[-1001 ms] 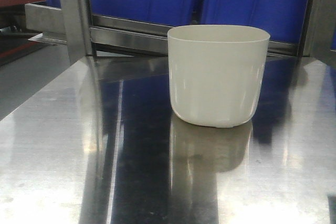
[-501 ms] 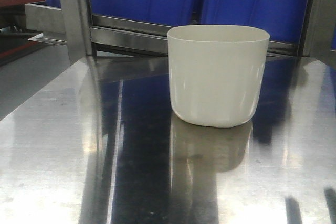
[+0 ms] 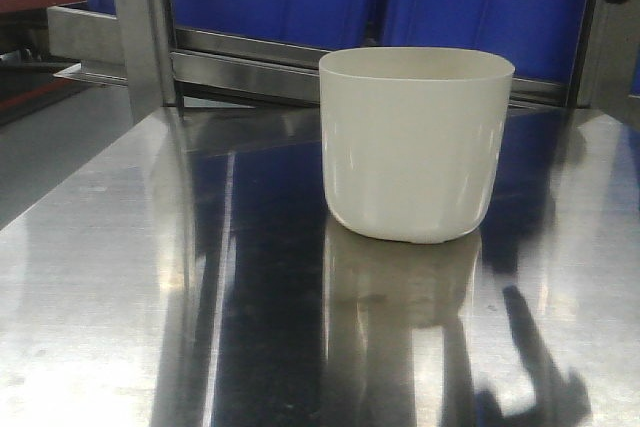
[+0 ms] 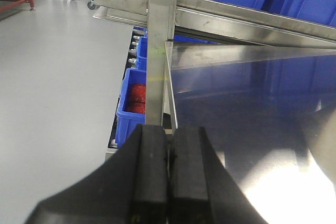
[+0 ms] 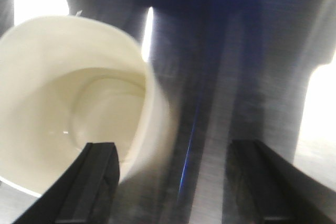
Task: Move white bin to right shelf second layer
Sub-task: 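Lower the right gripper onto the white bin's rim and grasp it, then lift the white bin off the table with the right gripper, then drive backward and turn away from the table holding the bin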
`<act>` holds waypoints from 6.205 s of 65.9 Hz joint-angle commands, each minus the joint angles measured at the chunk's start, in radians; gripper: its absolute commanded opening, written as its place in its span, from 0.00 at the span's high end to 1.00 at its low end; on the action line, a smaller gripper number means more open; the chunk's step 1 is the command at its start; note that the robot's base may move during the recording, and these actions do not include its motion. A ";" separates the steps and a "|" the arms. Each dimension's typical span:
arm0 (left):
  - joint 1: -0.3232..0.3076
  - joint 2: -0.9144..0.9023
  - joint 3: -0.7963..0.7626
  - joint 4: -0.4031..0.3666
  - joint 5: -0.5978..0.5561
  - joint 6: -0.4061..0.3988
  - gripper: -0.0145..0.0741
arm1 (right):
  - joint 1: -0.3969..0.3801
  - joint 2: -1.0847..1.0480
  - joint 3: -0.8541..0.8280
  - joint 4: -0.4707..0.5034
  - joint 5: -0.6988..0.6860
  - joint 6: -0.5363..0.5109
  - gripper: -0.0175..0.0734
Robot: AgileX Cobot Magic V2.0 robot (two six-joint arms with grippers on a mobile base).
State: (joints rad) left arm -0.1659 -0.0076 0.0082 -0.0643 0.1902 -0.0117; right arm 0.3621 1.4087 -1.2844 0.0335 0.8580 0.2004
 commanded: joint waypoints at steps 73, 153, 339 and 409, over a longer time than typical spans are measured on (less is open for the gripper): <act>-0.007 -0.015 0.027 -0.004 -0.090 -0.010 0.74 | 0.050 0.325 -0.126 -0.033 -0.030 -0.008 0.36; -0.007 -0.015 0.027 -0.004 -0.090 -0.010 0.74 | 0.035 -0.639 0.426 -0.043 -0.284 -0.008 0.75; -0.007 -0.015 0.027 0.040 -0.090 -0.010 0.74 | -0.049 -0.778 0.536 -0.043 -0.279 -0.008 0.75; -0.007 -0.015 0.027 0.040 -0.090 -0.010 0.74 | -0.049 -0.775 0.536 -0.043 -0.278 -0.008 0.75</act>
State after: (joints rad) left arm -0.1659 -0.0076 0.0082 -0.0229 0.1902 -0.0117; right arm 0.3181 0.6341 -0.7170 -0.0055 0.6680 0.1967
